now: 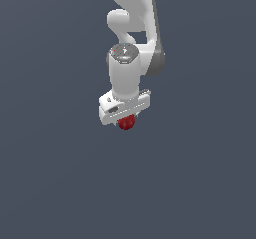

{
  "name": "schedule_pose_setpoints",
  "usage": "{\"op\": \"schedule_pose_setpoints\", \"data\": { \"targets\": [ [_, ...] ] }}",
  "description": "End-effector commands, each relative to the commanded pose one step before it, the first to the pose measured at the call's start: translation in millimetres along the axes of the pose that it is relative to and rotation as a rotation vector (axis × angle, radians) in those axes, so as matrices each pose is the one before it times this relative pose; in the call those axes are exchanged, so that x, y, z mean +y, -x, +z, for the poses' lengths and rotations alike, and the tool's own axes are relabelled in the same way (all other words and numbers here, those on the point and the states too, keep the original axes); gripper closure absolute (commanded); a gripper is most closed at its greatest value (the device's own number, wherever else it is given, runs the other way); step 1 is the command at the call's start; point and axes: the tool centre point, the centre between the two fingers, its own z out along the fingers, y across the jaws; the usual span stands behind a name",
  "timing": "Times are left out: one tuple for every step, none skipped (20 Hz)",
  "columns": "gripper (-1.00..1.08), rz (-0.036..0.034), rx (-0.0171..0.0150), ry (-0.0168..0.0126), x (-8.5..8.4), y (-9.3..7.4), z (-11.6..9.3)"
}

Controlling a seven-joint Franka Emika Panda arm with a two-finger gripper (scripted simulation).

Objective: Pick up the object and move it to a goal position.

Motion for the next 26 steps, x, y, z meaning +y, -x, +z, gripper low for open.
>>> {"op": "schedule_pose_setpoints", "data": {
  "targets": [
    [1.08,-0.00017,0.00266,0.00182,-12.30,2.34,-27.44],
    [1.08,0.00000,0.00000,0.00000,-5.10,1.06,-10.78],
    [1.08,0.00000,0.00000,0.00000,-5.12,1.04,-10.84],
    [1.08,-0.00053,-0.00012,0.00042,-5.41,0.83,-10.75],
    [1.08,0.00000,0.00000,0.00000,-4.92,0.93,-10.47],
    [1.08,0.00000,0.00000,0.00000,-4.76,0.88,-10.16],
    [1.08,0.00000,0.00000,0.00000,-4.59,0.82,-9.83],
    [1.08,0.00000,0.00000,0.00000,-4.42,0.77,-9.48],
    [1.08,0.00000,0.00000,0.00000,-4.24,0.71,-9.13],
    [1.08,0.00000,0.00000,0.00000,-4.07,0.63,-8.78],
    [1.08,0.00000,0.00000,0.00000,-3.88,0.55,-8.42],
    [1.08,-0.00040,0.00037,-0.00042,-3.77,0.48,-8.12],
    [1.08,0.00000,0.00000,0.00000,-3.47,0.40,-7.57],
    [1.08,0.00000,0.00000,0.00000,-3.22,0.34,-7.05],
    [1.08,0.00000,0.00000,0.00000,-2.95,0.29,-6.47],
    [1.08,0.00001,0.00039,-0.00057,-2.47,0.37,-5.94],
    [1.08,0.00000,0.00000,0.00000,-2.37,0.18,-5.24],
    [1.08,0.00000,0.00000,0.00000,-2.09,0.11,-4.64],
    [1.08,0.00000,0.00000,0.00000,-1.80,0.04,-4.03],
    [1.08,0.00000,0.00000,0.00000,-1.52,-0.03,-3.44],
    [1.08,0.00000,0.00000,0.00000,-1.24,-0.10,-2.85],
    [1.08,0.00030,0.00035,-0.00051,-0.64,0.03,-2.36],
    [1.08,0.00000,0.00000,0.00000,-0.72,-0.20,-1.72],
    [1.08,0.00000,0.00000,0.00000,-0.48,-0.20,-1.19],
    [1.08,0.00000,0.00000,0.00000,-0.26,-0.15,-0.68],
    [1.08,0.00000,0.00000,0.00000,-0.08,-0.06,-0.21]
  ]
}}
